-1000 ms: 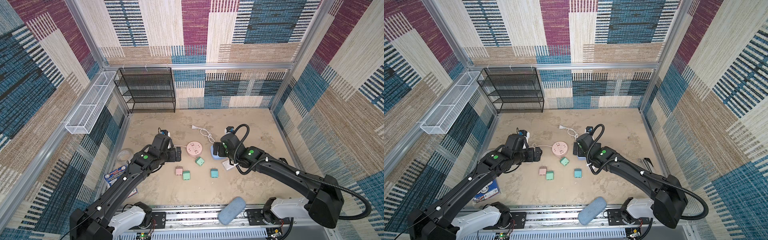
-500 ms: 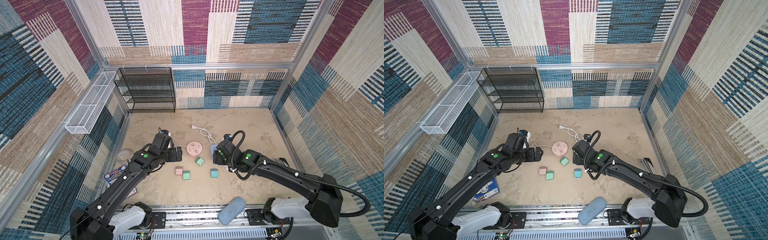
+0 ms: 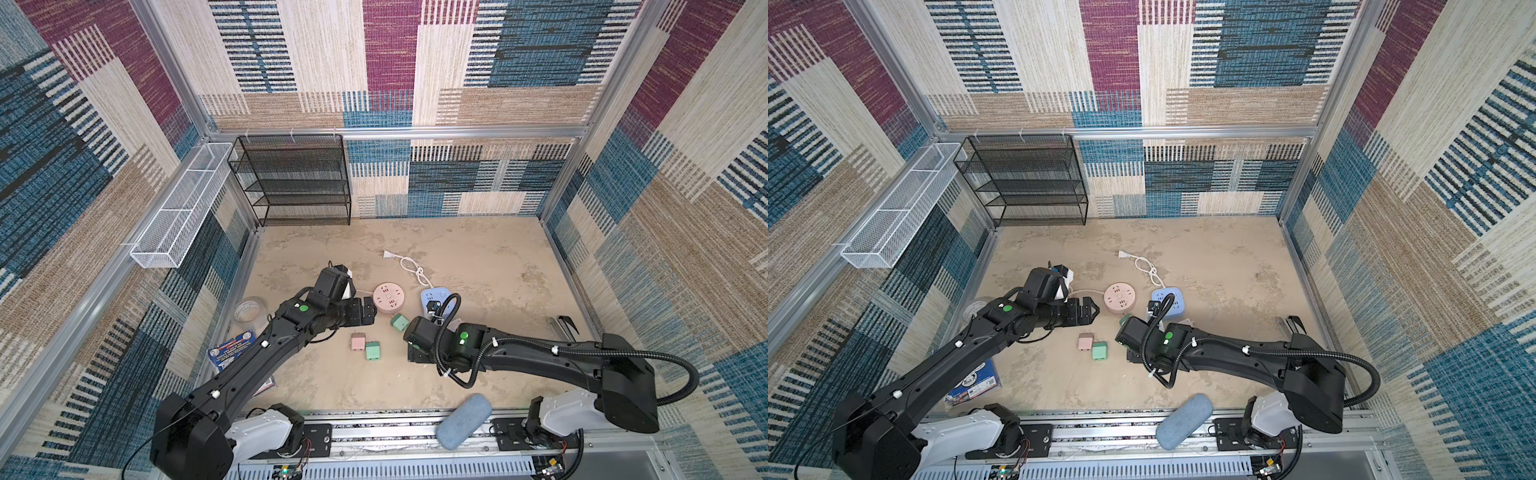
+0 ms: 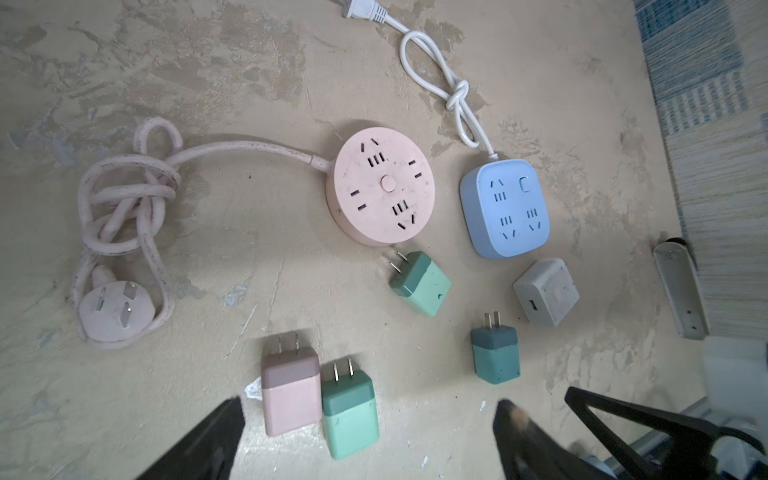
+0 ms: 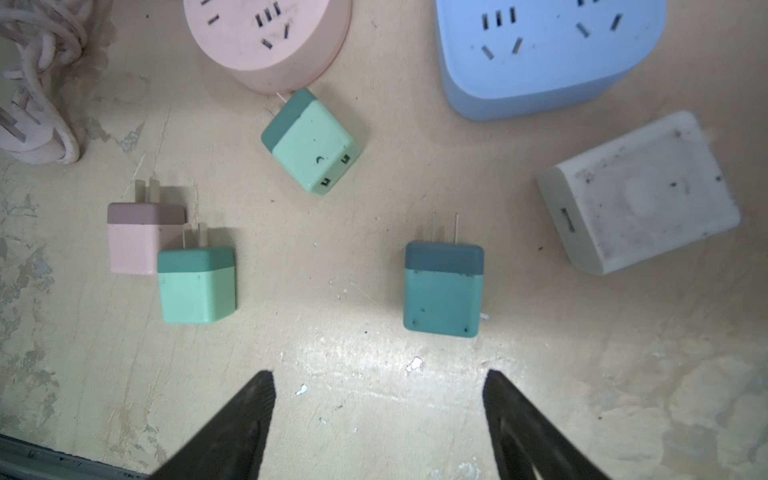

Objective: Insert the plug
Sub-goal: 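Move both grippers forward over the plug adapters near the power strips, then close the right gripper on the teal plug adapter while the left gripper approaches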

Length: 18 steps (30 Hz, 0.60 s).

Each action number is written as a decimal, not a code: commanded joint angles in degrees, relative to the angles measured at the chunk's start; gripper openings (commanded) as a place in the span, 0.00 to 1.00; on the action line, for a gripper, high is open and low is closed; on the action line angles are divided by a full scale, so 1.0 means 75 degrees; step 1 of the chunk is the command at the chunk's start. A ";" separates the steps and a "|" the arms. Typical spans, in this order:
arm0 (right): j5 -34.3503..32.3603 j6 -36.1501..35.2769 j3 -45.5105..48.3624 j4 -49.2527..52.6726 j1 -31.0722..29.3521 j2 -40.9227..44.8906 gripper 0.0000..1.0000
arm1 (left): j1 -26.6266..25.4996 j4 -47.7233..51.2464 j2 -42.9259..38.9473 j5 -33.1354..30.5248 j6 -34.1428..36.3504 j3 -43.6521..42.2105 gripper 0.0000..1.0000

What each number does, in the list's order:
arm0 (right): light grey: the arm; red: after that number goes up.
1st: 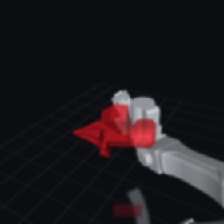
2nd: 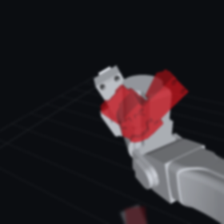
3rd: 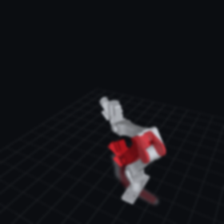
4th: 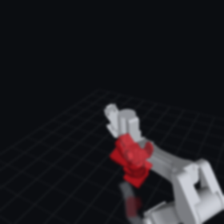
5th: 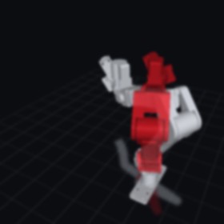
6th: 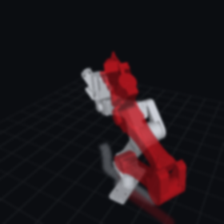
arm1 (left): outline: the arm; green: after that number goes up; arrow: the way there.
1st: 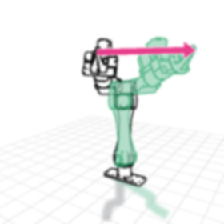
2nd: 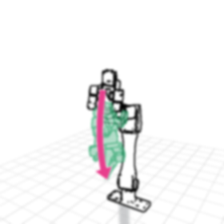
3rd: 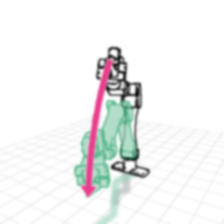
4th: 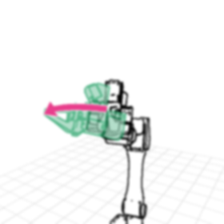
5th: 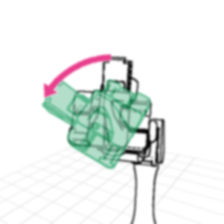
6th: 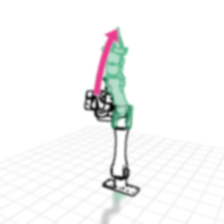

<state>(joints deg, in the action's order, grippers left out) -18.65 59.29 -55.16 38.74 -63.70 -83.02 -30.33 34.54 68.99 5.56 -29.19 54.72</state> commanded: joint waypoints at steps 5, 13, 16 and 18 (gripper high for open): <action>-0.0268 0.0384 0.0147 -0.0168 -0.0054 0.0039 0.81 | -0.0770 0.0965 -0.0039 -0.1337 -0.0044 0.0107 0.98; -0.0086 0.0227 0.0421 -0.0628 -0.0021 0.0014 0.80 | -0.0820 0.0778 -0.0465 -0.0836 -0.0266 -0.0226 0.99; 0.0005 0.0007 0.0426 -0.0864 0.0039 -0.0121 0.78 | -0.0852 0.0730 -0.0679 -0.0911 -0.0312 -0.0436 0.98; 0.0037 -0.0181 0.0344 -0.0965 0.0110 -0.0224 0.76 | -0.0907 0.0737 -0.0824 -0.1022 -0.0351 -0.0591 0.97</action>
<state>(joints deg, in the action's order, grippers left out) -18.65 60.18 -52.12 34.54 -63.40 -83.92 -36.77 39.77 63.99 -1.28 -30.28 51.42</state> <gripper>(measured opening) 0.772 0.973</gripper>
